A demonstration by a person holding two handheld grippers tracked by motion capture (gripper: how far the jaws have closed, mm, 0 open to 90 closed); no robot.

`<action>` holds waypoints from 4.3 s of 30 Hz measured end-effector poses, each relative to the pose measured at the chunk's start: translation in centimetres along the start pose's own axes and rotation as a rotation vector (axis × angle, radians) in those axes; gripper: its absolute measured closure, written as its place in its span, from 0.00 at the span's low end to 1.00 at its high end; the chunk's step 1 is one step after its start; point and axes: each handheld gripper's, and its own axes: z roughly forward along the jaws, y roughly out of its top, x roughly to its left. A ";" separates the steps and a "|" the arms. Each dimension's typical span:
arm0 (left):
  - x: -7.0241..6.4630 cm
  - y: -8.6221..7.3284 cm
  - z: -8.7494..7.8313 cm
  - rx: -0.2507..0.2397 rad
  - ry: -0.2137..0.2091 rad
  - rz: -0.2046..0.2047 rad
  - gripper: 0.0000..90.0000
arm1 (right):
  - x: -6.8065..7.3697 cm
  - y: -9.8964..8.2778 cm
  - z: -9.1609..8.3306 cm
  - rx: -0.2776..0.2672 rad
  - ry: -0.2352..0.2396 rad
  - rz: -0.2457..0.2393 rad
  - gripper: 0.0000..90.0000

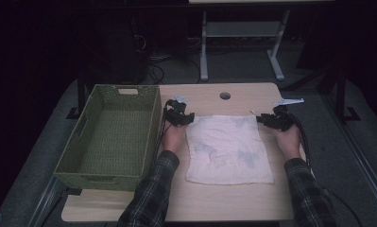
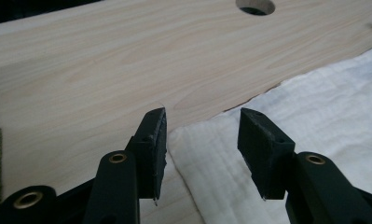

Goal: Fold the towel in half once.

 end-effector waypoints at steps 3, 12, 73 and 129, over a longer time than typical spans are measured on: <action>0.1 -0.2 0.5 -0.001 -0.002 -0.005 0.57 | -0.1 -0.2 0.6 -0.008 -0.015 0.005 0.72; 0.4 -0.7 1.3 -0.003 0.009 0.012 0.56 | 0.0 -0.7 2.1 -0.054 -0.048 0.016 0.73; -2.2 -1.2 -5.5 -0.073 0.004 0.051 0.96 | 2.7 0.8 -4.6 -0.077 -0.036 -0.081 0.99; -7.3 -11.4 -15.0 -0.030 -0.237 0.155 0.96 | 9.1 -11.1 -14.4 -0.043 0.065 -0.130 0.99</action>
